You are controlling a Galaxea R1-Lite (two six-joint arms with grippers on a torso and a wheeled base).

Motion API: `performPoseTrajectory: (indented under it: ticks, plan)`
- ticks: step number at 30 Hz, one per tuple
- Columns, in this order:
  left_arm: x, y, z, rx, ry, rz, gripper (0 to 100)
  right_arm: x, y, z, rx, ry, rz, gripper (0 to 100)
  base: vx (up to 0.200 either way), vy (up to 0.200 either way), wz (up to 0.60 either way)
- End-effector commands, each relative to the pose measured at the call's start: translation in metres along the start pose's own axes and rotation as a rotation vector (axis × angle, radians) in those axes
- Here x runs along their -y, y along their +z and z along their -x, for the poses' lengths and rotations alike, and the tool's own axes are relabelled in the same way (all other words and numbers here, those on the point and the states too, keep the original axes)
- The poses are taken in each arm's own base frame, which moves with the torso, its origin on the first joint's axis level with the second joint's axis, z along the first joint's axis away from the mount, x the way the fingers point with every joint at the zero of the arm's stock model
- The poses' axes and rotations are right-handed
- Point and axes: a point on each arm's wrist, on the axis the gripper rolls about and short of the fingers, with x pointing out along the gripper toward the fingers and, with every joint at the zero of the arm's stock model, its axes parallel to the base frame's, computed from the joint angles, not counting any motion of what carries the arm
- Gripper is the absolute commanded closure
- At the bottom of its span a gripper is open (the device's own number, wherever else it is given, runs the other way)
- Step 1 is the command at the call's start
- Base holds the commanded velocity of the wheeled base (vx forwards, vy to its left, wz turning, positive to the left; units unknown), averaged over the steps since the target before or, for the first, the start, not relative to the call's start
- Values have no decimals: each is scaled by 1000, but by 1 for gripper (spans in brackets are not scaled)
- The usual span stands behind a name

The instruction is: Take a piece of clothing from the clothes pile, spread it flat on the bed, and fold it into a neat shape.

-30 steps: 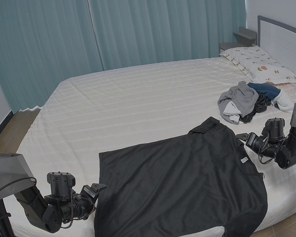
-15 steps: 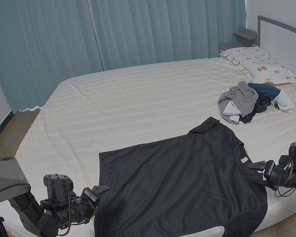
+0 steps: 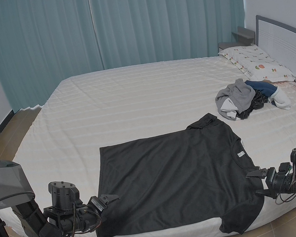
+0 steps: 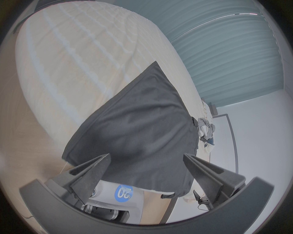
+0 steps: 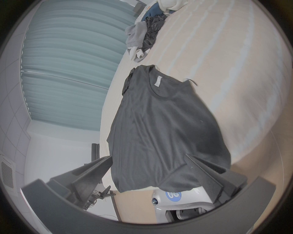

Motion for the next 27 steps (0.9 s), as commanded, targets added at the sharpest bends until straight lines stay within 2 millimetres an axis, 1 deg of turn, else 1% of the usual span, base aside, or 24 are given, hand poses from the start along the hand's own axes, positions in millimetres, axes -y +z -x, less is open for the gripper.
performPoseTrajectory:
  ticks: [1, 2, 12, 14, 16, 17, 18, 20, 22, 25, 27]
  plan:
    - [-3, -2, -3, -11, 12, 0, 0, 7, -1, -2, -7, -22, -19, 0, -200, 0, 0]
    - [-3, -2, -3, -11, 12, 0, 0, 7, 0, -2, -5, -21, -19, 0, -200, 0, 0]
    - [-1, 2, -4, 4, 3, 11, 0, 3, 9, -9, 38, -1, 66, 0, 0, 0, 0]
    - [1, 6, -5, 17, -8, 11, 0, 3, 17, -12, 94, -9, 74, 0, 0, 0, 0]
    - [1, 10, -5, 35, -8, 18, 0, 4, 20, -14, 123, -28, 73, 0, 0, 0, 0]
    - [-1, 16, -4, 62, -3, 28, 0, 2, 22, -17, 150, -33, 85, 0, 0, 0, 0]
    - [-1, 16, -4, 62, -3, 28, 0, 2, 22, -17, 150, -33, 85, 0, 0, 0, 0]
    - [-4, 26, -6, 102, 9, 49, 0, -2, 29, -23, 179, -15, 128, 0, 0, 0, 0]
    - [-7, 28, -9, 106, 21, 57, 0, -1, 35, -25, 197, -11, 139, 0, 0, 0, 0]
    - [-11, 25, -14, 95, 43, 56, 0, 6, 49, -35, 234, -9, 150, 0, 0, 0, 0]
    - [-11, 24, -15, 117, 62, 54, 0, 18, 47, -43, 210, -44, 158, 0, 0, 0, 0]
